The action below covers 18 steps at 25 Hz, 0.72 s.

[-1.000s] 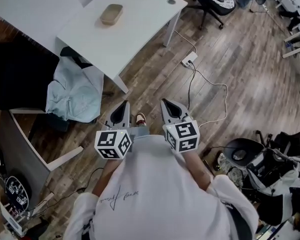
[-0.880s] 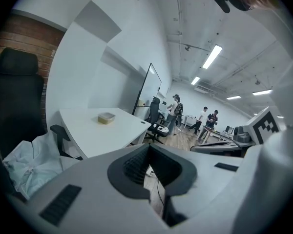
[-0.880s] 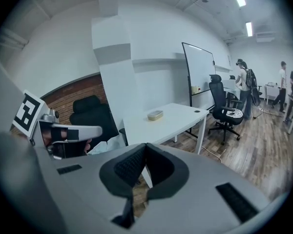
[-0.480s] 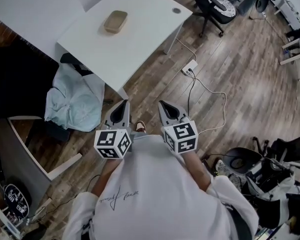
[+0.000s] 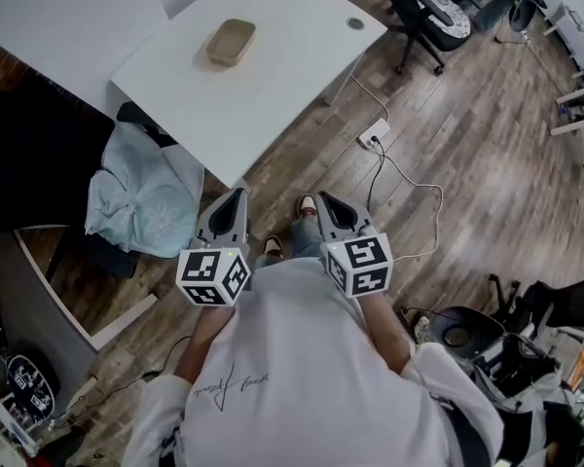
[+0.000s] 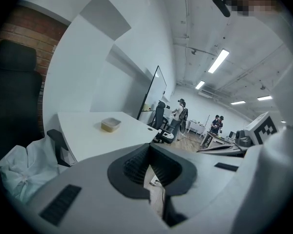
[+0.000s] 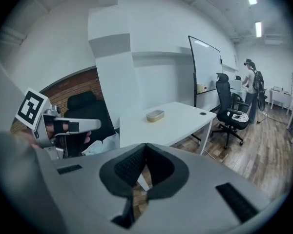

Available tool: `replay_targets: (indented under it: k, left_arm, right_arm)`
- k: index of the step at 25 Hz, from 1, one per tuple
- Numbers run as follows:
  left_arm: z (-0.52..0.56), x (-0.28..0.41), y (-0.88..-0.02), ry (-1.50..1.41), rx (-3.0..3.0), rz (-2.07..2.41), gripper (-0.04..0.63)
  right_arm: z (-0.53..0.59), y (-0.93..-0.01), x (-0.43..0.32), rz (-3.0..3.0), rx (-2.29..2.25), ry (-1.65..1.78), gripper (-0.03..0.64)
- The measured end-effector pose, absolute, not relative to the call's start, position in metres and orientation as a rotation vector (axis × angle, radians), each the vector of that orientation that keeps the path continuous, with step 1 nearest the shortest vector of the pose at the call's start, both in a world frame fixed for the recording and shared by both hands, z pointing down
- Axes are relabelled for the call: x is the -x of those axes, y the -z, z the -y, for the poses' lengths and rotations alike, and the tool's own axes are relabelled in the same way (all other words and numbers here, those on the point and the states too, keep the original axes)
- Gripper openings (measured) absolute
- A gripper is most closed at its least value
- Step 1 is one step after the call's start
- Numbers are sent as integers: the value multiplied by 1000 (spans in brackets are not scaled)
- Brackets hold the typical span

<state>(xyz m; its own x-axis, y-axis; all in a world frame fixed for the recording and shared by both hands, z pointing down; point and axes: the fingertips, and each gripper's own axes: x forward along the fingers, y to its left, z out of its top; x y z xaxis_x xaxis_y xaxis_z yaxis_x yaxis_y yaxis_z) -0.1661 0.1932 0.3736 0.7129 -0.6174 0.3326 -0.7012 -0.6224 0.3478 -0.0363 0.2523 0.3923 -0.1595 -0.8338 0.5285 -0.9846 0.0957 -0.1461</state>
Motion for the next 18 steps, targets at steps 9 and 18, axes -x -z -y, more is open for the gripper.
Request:
replay_targets:
  k: [9, 18]
  left_arm:
    - [-137, 125, -383, -248, -2400, 1083, 8]
    - [-69, 70, -379, -249, -2323, 1171, 8]
  right_arm:
    - [-185, -403, -4, 2140, -1720, -706, 9]
    - [-91, -401, -58, 2244, -1576, -669, 10]
